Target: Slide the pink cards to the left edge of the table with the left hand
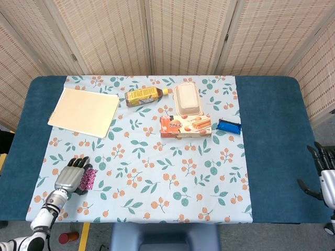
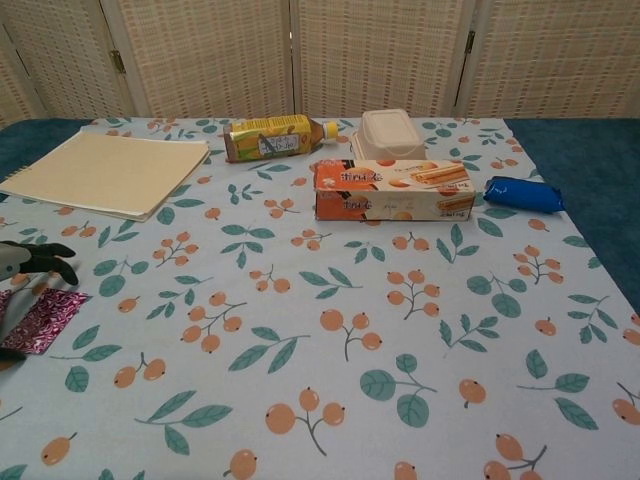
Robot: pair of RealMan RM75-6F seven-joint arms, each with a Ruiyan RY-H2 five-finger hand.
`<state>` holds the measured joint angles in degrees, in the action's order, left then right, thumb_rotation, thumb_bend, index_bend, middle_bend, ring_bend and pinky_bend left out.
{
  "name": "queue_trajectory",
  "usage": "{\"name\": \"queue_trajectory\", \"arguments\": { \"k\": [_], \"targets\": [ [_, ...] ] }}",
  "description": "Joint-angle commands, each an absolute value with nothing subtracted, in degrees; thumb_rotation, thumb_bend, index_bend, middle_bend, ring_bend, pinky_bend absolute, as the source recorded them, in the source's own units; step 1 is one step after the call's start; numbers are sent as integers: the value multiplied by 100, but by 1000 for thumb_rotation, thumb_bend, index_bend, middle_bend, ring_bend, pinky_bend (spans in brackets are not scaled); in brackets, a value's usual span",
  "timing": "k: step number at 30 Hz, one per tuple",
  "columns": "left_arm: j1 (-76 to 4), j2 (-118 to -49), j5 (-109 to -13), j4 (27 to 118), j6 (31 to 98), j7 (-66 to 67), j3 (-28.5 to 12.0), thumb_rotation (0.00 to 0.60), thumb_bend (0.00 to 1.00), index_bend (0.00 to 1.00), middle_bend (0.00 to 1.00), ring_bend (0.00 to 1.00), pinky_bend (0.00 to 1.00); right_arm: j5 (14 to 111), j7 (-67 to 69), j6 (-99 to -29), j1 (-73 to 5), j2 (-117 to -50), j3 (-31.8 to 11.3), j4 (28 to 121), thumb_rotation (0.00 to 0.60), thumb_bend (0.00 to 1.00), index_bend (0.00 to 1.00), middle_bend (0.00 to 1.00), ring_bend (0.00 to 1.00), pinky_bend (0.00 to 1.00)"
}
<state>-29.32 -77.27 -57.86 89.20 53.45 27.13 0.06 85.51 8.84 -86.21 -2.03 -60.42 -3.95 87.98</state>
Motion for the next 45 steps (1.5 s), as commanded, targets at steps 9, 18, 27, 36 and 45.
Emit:
{"name": "queue_trajectory", "arguments": {
  "k": [9,18,27,36,45],
  "targets": [
    [-2939,-7770,-5769,8882,5394,2690,49,600,222,235,0,0,0,8545,892,-8591,-218,-6050,-401,8790,600,290,35,36,0,0],
    [-2892,-7852,-5813,8769,5500,2584,48,600,225,307,0,0,0,8545,879,-8591,-218,-6049,-403,8804,600,290,35,36,0,0],
    [-2779,-7698,-5929,9071,5800,2450,-18,600,227,341,0,0,0,8525,896,-8565,-235,-6048,-419,8775,600,290,35,36,0,0],
    [-2676,-7409,-5744,9396,6067,2418,-158,600,231,344,0,0,0,8497,972,-8516,-262,-6048,-437,8701,600,290,35,36,0,0],
    [-2438,-7359,-5008,9392,6278,2358,-260,600,242,337,0,0,0,8490,1030,-8457,-324,-6000,-476,8673,600,290,35,36,0,0]
  ]
}}
